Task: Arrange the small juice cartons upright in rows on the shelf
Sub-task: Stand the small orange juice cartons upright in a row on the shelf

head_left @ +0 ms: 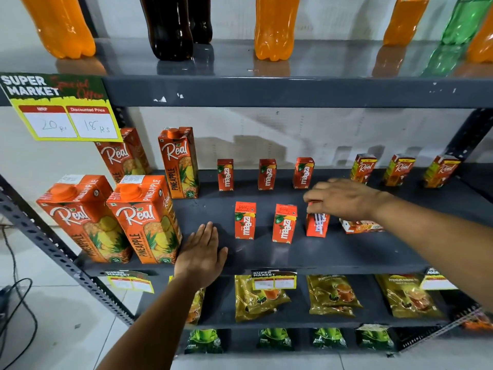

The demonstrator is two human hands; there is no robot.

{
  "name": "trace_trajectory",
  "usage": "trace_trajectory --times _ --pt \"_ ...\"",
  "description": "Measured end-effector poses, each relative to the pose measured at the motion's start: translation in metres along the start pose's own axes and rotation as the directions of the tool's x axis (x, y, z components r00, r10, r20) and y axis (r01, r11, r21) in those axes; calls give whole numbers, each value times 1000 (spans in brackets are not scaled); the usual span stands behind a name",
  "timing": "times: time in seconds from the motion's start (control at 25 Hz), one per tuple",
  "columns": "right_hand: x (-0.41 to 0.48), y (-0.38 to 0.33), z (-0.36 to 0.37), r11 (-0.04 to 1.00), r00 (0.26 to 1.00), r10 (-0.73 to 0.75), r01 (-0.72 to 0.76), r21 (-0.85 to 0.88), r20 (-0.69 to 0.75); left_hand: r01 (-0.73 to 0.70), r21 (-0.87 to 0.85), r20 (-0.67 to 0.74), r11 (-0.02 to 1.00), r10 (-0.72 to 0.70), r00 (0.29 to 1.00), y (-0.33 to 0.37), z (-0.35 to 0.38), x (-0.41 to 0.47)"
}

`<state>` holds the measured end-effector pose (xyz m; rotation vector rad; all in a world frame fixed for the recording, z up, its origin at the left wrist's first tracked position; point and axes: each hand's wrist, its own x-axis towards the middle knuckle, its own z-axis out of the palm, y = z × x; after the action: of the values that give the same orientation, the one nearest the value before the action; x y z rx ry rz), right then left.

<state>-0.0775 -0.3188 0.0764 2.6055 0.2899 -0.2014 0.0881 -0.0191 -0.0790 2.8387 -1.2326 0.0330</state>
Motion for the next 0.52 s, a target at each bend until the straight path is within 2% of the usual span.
trace_trajectory --times 0.36,0.52 --pt "-7 15 -2 986 987 92 -108 124 129 3 -7 14 1000 -3 1000 -1 4 2" --pt "-6 15 -1 980 989 90 -110 168 120 7 -11 -4 1000 -7 1000 -1 6 3"
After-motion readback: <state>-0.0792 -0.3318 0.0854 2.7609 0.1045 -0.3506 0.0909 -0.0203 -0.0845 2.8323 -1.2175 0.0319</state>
